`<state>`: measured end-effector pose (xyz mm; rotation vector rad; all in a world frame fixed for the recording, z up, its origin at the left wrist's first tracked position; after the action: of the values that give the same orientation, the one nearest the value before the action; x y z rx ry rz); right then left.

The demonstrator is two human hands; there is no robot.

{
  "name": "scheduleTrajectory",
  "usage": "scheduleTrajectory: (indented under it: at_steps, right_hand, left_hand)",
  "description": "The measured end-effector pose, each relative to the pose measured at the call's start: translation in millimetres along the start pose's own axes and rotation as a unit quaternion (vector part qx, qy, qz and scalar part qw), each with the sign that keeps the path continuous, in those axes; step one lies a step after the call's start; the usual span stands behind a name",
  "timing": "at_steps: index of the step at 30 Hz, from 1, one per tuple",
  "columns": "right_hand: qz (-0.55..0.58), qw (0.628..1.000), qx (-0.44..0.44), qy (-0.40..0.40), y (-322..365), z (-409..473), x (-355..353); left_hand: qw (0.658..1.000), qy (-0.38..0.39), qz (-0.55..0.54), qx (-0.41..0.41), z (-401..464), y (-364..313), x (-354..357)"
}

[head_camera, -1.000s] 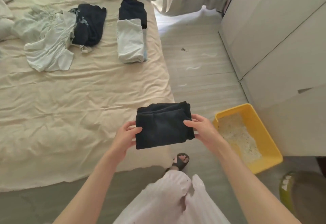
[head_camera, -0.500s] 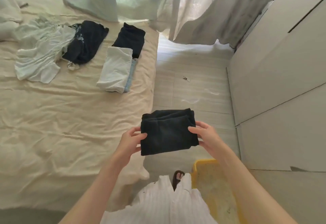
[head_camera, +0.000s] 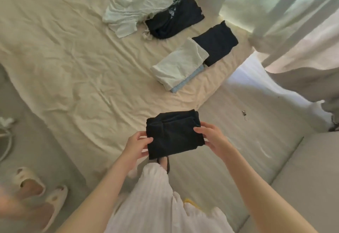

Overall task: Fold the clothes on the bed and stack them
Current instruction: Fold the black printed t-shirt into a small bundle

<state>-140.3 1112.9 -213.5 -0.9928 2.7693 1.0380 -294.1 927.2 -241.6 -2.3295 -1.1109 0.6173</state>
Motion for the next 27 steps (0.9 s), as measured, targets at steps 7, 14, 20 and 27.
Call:
scheduleTrajectory:
  at_steps: [7, 14, 20, 27]
  right_hand:
    - [-0.124, 0.991, 0.015, 0.036, 56.3, 116.1, 59.6]
    - [-0.201, 0.975, -0.041, 0.088, 99.8, 195.9, 133.2]
    - [-0.309, 0.927, -0.178, 0.117, 118.4, 227.2, 188.0]
    - [-0.419, 0.845, -0.313, 0.113, 116.2, 225.1, 181.9]
  left_hand:
    - [0.990, -0.081, -0.079, -0.085, 91.3, -15.1, 12.5]
    - [0.968, -0.186, -0.130, -0.104, 161.7, -33.9, 5.7]
    - [0.961, -0.243, -0.119, -0.059, 204.2, -38.2, -1.2]
    - [0.979, -0.200, -0.022, 0.012, 213.3, -43.6, 36.1]
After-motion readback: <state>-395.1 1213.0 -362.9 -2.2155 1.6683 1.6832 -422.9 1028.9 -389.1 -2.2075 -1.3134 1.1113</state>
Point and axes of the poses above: each hand's wrist, its own z-axis towards the middle knuckle, its own x-axis out of the palm, y = z × x, the point moved 3 cm from there along z, towards the middle knuckle, and after that the axes turned 13 degrees about -y, right-handed, at the moved point
